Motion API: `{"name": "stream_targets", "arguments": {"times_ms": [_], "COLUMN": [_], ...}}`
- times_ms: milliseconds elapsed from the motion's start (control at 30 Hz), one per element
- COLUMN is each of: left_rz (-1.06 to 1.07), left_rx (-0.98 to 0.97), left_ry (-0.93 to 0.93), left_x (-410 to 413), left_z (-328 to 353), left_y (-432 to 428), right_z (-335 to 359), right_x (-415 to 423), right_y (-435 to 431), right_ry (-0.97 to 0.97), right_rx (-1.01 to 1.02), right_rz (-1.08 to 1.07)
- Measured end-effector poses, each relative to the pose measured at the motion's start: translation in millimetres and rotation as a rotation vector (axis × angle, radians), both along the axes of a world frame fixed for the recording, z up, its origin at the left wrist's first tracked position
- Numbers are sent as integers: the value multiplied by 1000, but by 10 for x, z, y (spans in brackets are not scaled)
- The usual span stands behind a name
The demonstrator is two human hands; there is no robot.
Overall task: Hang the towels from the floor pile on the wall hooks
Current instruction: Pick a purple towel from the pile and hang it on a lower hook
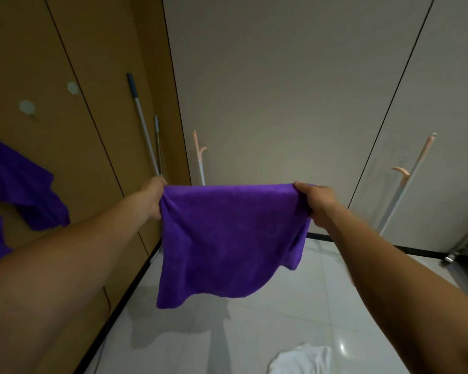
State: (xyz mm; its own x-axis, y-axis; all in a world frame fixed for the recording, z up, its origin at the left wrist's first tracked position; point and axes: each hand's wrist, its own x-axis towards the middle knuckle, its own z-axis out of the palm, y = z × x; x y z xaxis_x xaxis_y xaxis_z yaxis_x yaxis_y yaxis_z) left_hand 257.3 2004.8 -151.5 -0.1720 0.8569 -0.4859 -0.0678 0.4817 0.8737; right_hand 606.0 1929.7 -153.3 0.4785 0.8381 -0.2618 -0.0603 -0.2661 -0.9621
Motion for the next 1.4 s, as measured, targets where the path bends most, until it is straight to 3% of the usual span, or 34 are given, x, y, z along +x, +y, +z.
{"name": "stream_targets", "arguments": {"times_ms": [200, 300, 467, 600, 800, 1000, 1133, 1400], "left_rz": [73, 72, 89, 59, 198, 338, 328, 439], "left_rx": [175, 194, 225, 222, 270, 382, 381, 354], "left_ry": [-210, -227, -310, -346, -215, -64, -14, -6], "left_x": [-71, -165, -477, -648, -1022, -1502, -1927, -2389], "left_z": [22, -19, -20, 2, -63, -83, -38, 16], "left_y": [-34, -43, 115, 387, 758, 940, 989, 1048], "right_z": [92, 143, 199, 41, 218, 309, 386, 435], "right_x": [-76, -157, -289, -567, -933, -1502, -1857, -2394], "right_y": [-11, 46, 330, 500, 986, 1406, 1633, 2014], "right_ry": [-102, -118, 219, -84, -133, -251, -175, -372], "right_rx": [-217, -221, 123, -36, 14, -43, 63, 182], "right_rz": [368, 525, 299, 327, 134, 297, 382, 442]}}
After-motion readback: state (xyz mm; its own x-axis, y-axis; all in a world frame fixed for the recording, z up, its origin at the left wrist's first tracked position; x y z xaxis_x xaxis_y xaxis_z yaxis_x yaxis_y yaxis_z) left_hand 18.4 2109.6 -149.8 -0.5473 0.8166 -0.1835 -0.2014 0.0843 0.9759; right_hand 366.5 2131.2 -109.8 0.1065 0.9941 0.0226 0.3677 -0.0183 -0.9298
